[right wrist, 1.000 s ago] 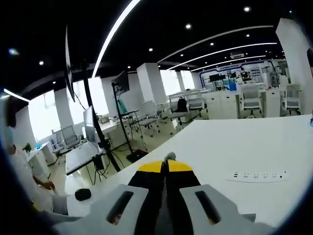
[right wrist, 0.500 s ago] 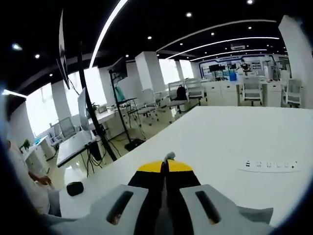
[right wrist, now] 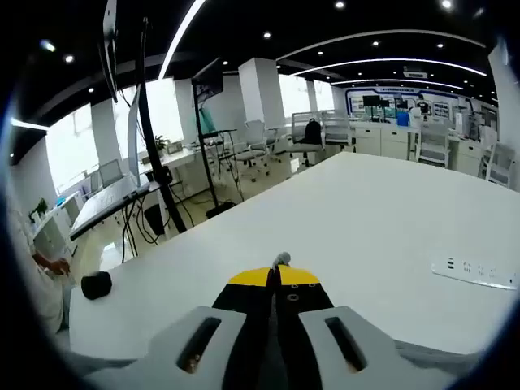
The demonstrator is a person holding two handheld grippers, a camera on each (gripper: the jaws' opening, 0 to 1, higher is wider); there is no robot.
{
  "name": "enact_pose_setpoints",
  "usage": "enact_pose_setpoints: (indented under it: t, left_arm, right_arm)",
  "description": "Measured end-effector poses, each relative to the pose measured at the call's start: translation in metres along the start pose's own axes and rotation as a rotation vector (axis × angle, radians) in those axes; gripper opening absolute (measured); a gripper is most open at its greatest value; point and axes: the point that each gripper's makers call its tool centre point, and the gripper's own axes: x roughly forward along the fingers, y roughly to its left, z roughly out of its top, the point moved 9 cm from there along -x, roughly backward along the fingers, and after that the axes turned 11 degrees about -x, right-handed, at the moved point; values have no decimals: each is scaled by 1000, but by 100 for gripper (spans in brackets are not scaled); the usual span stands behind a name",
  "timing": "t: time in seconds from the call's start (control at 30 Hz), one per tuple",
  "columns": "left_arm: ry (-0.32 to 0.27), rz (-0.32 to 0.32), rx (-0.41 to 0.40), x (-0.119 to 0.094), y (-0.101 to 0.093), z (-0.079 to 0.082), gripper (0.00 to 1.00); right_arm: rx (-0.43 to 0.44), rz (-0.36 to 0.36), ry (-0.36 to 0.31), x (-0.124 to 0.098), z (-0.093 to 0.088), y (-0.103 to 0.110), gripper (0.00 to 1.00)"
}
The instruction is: Fold the towel on the table until its edges align and the towel forms a compact rectangular stack.
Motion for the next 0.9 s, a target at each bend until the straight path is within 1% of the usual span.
enact_pose_setpoints:
  t: [0.13,0.17,0.23,0.43,0.5,0.6,0.63,0.67,0.7,0.73,0.77,0.8,0.87,0.9]
  left_arm:
    - [34,33,-9,5,13,-6,2]
    - [42,40,-9,6,16,-8,2]
    - [64,52,-16,8,21,-12,2]
    - [97,78,-30,10,27,-20,2]
    - [103,85,-34,11,28,-21,2]
    - [117,65,-46,13,26,-23,3]
    - [126,60,-54,14,26,-23,3]
    - [154,62,-72,15,27,-25,4]
    - [158,70,-63,16,27,-26,8]
    - [159,69,-47,17,27,-26,14]
    - [162,67,-42,17,26,-26,16]
    - [166,64,-39,17,25,-26,16]
    - [161,64,-33,16,22,-24,16]
    - [159,64,-33,16,21,-23,16]
  right_arm:
    - [-1,10,13,3,-8,10,0]
    - [-5,17,14,10,-11,13,0]
    - [-10,24,20,13,-14,15,0]
    - [-24,51,31,24,-25,19,0]
    - [-41,55,21,25,-26,20,0]
    - [-52,61,18,27,-26,19,0]
    - [-51,62,18,27,-26,19,1]
    - [-52,75,16,27,-26,19,3]
    - [-56,92,27,26,-27,20,7]
    - [-70,98,39,25,-28,20,15]
    - [-82,93,36,24,-28,19,20]
    - [-86,90,34,23,-28,18,22]
    - [-75,95,42,19,-28,14,17]
    - [-69,95,43,17,-29,13,17]
